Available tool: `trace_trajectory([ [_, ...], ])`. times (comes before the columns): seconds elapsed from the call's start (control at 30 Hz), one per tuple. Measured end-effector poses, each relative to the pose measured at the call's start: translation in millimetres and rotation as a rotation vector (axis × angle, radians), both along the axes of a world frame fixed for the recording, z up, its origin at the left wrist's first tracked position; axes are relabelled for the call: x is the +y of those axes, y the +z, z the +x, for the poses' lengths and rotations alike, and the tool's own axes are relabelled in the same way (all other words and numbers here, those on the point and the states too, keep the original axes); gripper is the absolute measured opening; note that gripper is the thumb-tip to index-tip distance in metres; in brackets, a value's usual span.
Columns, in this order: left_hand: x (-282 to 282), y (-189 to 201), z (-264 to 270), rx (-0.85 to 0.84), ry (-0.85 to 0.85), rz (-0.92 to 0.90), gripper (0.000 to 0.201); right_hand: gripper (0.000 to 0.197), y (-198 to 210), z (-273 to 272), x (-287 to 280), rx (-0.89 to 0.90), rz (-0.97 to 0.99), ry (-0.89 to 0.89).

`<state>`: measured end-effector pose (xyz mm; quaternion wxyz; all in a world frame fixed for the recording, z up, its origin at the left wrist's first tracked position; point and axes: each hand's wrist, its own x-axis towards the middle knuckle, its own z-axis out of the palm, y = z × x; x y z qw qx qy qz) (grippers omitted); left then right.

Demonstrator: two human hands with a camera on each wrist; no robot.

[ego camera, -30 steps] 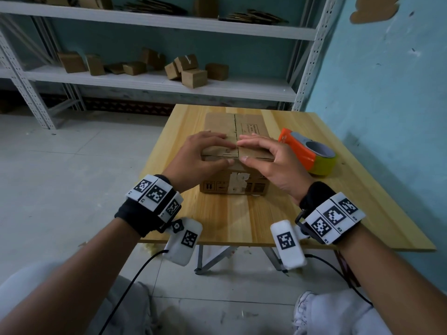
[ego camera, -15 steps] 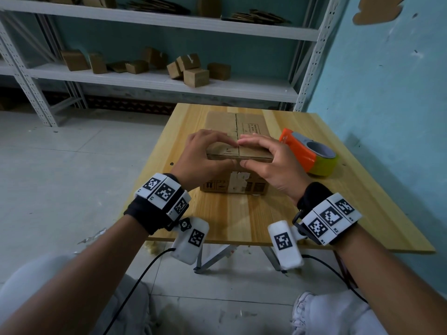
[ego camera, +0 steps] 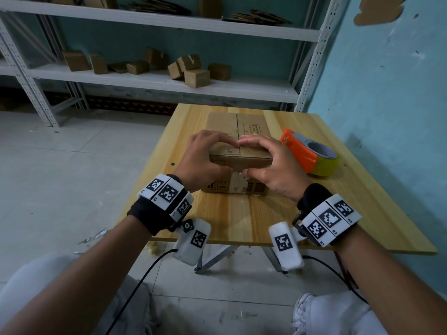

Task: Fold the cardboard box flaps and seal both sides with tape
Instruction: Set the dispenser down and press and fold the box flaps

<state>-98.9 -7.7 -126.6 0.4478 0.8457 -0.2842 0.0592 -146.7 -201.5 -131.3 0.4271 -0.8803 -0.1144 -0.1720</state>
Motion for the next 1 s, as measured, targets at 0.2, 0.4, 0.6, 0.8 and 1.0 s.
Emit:
trace_trajectory([
  [0.2, 4.7, 5.5, 2.9, 0.053, -0.046, 0.000, 0.033, 0.044, 8.4, -2.6, -4.8, 0.089, 0.063, 0.064],
  [0.4, 19.1, 13.6, 9.0, 0.222, -0.187, -0.134, 0.030, 0.041, 17.7, -7.8, -18.3, 0.165, 0.281, 0.156],
  [0.6, 26.4, 10.3, 13.8, 0.248, -0.246, -0.101, 0.049, 0.060, 15.2, -7.5, -23.3, 0.204, 0.159, 0.199],
  [0.8, 28.9, 12.0, 13.9, 0.272, -0.280, -0.100, 0.047, 0.057, 18.5, -9.1, -24.4, 0.207, 0.152, 0.219],
  [1.0, 32.7, 16.2, 11.6, 0.293, -0.253, -0.183, 0.035, 0.041, 24.3, -14.0, -32.5, 0.158, 0.247, 0.205],
])
